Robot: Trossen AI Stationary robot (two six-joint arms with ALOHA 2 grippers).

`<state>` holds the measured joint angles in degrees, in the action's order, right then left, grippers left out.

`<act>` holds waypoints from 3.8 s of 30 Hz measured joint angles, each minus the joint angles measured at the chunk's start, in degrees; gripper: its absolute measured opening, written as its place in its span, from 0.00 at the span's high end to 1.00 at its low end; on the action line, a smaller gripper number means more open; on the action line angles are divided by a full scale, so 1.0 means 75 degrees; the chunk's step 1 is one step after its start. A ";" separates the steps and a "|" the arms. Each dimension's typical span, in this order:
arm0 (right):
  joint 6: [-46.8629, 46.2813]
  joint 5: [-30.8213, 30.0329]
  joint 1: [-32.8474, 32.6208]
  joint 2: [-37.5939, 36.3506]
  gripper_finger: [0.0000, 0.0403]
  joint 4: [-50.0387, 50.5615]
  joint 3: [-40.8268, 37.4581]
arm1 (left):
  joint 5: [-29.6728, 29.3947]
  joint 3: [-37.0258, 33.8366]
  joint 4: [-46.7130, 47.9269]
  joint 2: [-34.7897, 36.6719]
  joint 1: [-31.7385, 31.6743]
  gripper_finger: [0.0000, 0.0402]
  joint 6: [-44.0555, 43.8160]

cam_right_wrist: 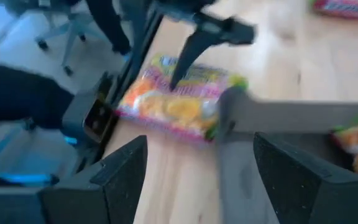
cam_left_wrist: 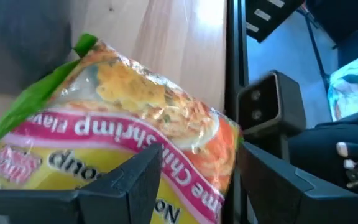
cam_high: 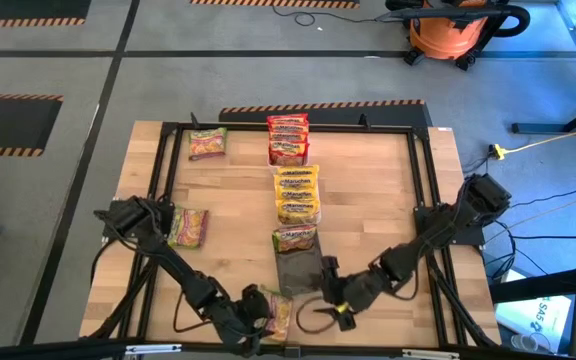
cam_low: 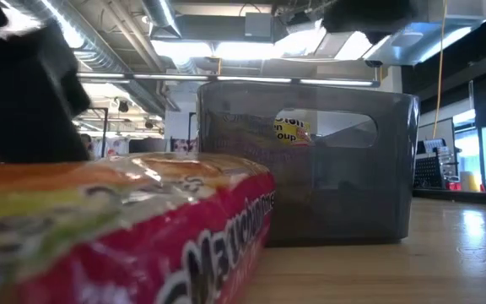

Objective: Sort Maruchan noodles
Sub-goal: Put the green noodle pack into the black bin

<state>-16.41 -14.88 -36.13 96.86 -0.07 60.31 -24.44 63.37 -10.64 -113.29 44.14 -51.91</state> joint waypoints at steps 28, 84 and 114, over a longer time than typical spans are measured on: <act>-0.1110 -0.0944 -0.1167 0.1494 0.33 -0.0474 0.0924 | -0.1269 0.0009 -0.0136 0.0107 0.0256 0.49 -0.0522; -0.2719 -0.1228 -0.1113 0.4186 0.99 0.2618 0.4040 | -0.1504 0.0015 0.0268 0.0328 0.0927 0.49 -0.1998; -0.6649 -0.1476 -0.3480 0.2083 0.99 0.6178 0.3143 | -0.1308 0.1970 -0.0420 -0.0683 0.0217 0.49 0.0442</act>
<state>-66.28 -25.94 -62.23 112.48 46.26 83.88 -34.25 78.15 -13.79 -118.41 45.77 -48.59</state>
